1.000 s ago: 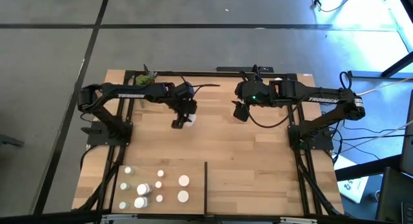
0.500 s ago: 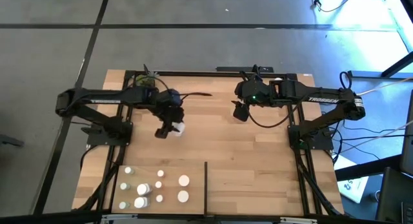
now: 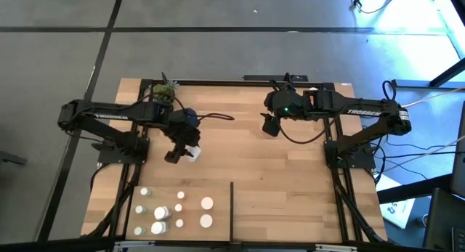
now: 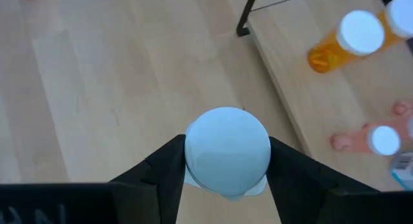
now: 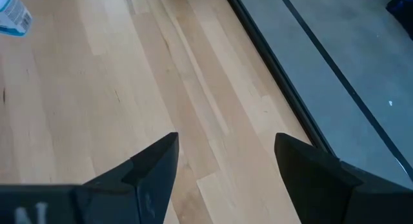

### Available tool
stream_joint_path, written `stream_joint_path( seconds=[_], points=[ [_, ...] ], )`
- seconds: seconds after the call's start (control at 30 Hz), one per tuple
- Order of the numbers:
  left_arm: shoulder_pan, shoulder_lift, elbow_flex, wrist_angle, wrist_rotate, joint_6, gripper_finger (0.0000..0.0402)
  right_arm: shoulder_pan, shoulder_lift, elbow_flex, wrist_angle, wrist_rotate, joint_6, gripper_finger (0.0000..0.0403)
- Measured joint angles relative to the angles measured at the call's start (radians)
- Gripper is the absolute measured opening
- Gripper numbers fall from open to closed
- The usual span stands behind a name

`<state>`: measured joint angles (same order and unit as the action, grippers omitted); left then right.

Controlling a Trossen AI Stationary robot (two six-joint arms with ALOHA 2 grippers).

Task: Pick and place medicine bottles onto shelf by color
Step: Put the white pill bottle on the shelf aligned with the other white pill bottle

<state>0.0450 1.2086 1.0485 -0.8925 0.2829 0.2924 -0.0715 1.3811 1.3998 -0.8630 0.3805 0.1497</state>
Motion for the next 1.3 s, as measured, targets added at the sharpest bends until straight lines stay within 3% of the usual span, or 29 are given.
stream_joint_path(
  seconds=[0.17, 0.37, 0.6, 0.8, 1.3],
  points=[
    [-0.001, -0.071, -0.033, 0.017, 0.019, -0.026, 0.0179, 0.000, 0.000, 0.000, 0.000, 0.000, 0.000, 0.0257],
    [-0.003, -0.265, -0.242, 0.184, 0.018, -0.130, 0.0178, 0.000, 0.000, 0.000, 0.006, 0.000, 0.000, 0.0257],
    [-0.009, -0.421, -0.382, 0.282, -0.017, -0.018, 0.0179, 0.000, 0.001, 0.000, 0.007, 0.000, 0.000, 0.0257],
    [-0.009, -0.430, -0.441, 0.277, 0.049, -0.001, 0.0180, 0.000, 0.001, 0.000, 0.007, 0.000, 0.000, 0.0257],
    [-0.009, -0.404, -0.537, 0.310, 0.022, -0.002, 0.0182, 0.000, 0.001, 0.000, 0.007, 0.000, 0.000, 0.0257]
  ],
)
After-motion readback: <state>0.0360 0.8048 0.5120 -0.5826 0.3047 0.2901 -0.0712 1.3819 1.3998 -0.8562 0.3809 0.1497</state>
